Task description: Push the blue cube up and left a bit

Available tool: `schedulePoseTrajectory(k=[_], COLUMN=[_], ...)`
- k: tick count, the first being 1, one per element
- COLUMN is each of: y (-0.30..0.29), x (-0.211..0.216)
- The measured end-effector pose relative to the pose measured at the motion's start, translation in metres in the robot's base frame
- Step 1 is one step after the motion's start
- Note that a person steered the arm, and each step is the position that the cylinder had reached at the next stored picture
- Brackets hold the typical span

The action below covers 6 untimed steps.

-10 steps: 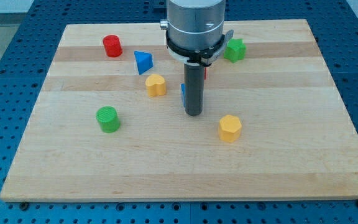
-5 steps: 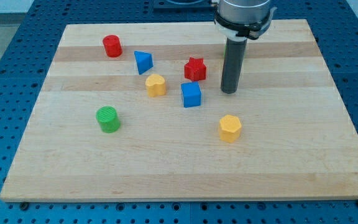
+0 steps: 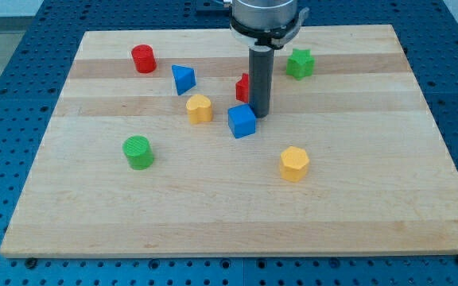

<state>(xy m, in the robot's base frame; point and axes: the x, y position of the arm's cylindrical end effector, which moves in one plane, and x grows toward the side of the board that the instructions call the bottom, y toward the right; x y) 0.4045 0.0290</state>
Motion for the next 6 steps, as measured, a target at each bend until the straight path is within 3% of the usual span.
schedulePoseTrajectory(k=[6], y=[-0.02], x=[0.019])
